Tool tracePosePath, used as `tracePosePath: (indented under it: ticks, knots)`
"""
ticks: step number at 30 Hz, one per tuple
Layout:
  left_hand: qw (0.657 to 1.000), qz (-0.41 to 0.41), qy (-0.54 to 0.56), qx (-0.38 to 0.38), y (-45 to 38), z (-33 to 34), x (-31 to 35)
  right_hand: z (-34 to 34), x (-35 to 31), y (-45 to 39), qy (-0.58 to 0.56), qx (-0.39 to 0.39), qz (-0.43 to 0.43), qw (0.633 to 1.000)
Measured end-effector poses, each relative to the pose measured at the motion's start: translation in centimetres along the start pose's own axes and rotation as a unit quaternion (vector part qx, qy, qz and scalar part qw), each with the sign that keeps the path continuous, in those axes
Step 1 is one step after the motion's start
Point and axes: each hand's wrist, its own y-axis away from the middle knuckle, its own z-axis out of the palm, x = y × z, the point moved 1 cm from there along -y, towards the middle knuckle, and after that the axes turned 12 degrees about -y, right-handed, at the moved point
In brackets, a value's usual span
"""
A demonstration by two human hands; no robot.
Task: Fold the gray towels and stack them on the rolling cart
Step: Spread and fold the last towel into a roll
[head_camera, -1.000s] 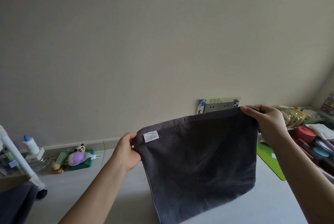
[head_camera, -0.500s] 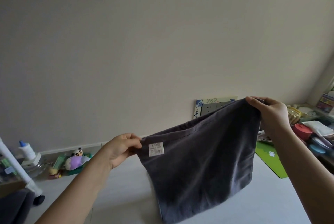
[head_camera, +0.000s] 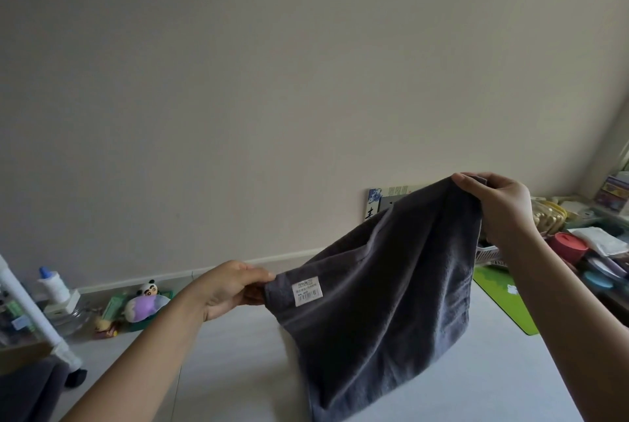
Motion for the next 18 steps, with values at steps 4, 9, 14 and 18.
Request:
tracePosePath:
  ticks: [4,9,14,18]
  knots:
    - [0.998,0.006,-0.044,-0.033,0.5,0.2,0.0,-0.2,0.1,-0.1,0.006,0.001,0.0,1.0]
    - [0.992,0.0,-0.123,0.004,0.5,-0.4,-0.1,-0.4,0.0,-0.2,0.019,0.001,-0.006,1.0]
    - [0.973,-0.02,-0.199,0.113,-0.2,-1.3,-0.5,0.0,0.4,-0.1,0.052,0.0,-0.02,0.998]
    - [0.953,0.027,-0.214,0.212,-0.6,-1.9,0.5,0.2,1.2,-0.6,0.085,-0.009,-0.04,0.996]
